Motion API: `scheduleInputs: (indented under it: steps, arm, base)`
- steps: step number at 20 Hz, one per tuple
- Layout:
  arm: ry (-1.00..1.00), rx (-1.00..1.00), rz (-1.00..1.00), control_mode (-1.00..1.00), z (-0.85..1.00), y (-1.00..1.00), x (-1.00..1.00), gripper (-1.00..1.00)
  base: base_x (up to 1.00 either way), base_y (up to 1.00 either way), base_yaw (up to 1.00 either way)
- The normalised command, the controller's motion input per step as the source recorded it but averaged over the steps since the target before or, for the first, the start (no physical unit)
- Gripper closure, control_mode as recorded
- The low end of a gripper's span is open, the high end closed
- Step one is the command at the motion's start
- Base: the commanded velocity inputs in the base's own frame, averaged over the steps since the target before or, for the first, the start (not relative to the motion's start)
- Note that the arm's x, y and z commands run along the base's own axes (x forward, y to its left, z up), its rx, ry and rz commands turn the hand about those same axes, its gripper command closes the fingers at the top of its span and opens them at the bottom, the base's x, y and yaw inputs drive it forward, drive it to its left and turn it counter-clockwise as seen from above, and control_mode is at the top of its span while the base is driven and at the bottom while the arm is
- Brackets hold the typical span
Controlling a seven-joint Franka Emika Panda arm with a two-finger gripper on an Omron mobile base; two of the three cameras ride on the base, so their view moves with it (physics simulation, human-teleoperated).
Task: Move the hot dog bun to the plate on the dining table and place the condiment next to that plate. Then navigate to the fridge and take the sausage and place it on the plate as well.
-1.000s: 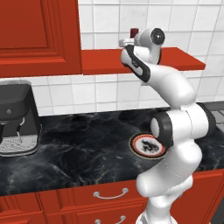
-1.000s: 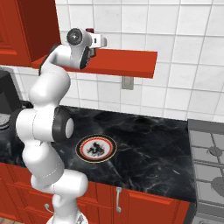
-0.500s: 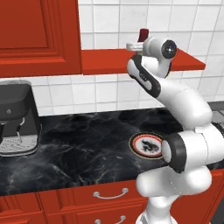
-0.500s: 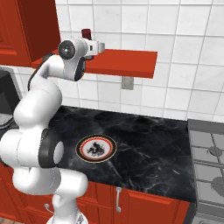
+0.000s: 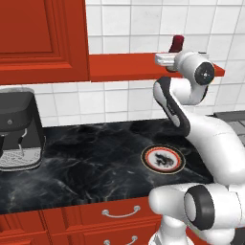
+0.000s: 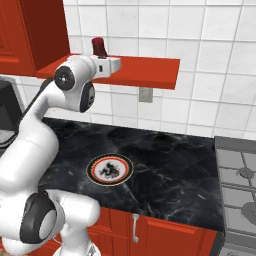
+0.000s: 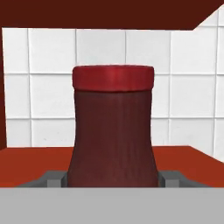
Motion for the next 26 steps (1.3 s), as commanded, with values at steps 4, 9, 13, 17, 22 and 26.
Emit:
scheduleInputs:
  steps: [4,9,13,17,22,26]
  arm:
    - [0.00,0.00,-0.12,-1.00,0.29,-0.24,-1.00,1.00]
    - [0.00,0.00,-0.12,-1.00,0.21,-0.28,-1.00,1.00]
    - [0.00,0.00,-0.02,-1.00,0.25,-0.34,-0.88,1.00]
    - [0.00,0.00,0.00,-1.00,0.21,-0.37,-0.82,1.00]
    - [0.00,0.00,0.06,-1.00,0.01,-0.26,-0.97,1.00]
    - [0.00,0.00,0.16,-1.00,0.00,-0.09,-0.94,1.00]
  base:
    - [0.00,0.00,0.00]
    - [0.00,0.00,0.00]
    - [0.00,0.00,0.00]
    - [0.00,0.00,0.00]
    - [0.00,0.00,0.00]
    - [0.00,0.00,0.00]
